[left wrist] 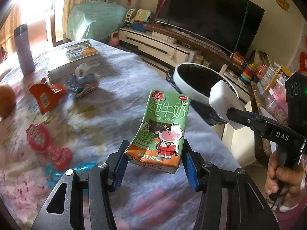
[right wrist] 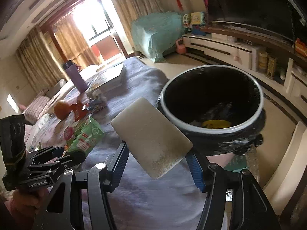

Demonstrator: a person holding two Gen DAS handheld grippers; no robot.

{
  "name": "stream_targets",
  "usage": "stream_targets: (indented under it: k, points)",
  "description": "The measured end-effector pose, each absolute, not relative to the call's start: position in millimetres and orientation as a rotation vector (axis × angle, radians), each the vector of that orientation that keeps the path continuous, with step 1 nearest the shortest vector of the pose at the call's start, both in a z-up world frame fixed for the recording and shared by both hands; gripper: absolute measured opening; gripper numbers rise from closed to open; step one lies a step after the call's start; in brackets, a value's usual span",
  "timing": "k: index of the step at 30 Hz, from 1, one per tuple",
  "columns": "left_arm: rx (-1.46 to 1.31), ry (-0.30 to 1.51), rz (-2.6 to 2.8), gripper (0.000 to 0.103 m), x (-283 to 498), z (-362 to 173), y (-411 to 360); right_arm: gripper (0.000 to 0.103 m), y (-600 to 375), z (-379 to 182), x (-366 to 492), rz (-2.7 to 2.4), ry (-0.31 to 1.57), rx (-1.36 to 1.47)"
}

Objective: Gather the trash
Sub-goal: 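Carry both items over the trash bin and open both tools to drop them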

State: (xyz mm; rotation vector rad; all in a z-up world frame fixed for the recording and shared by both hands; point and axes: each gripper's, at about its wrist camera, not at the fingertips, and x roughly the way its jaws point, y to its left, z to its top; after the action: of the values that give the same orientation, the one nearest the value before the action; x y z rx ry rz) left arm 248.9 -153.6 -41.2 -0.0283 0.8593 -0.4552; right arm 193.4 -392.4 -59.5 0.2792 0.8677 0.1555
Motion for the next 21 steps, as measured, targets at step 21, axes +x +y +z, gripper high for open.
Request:
stream_targets:
  k: [21]
  points:
    - [0.048, 0.827, -0.522, 0.051, 281.2, -25.8, -219.5, 0.060, -450.7, -51.0, 199.7, 0.039, 0.836, 0.296]
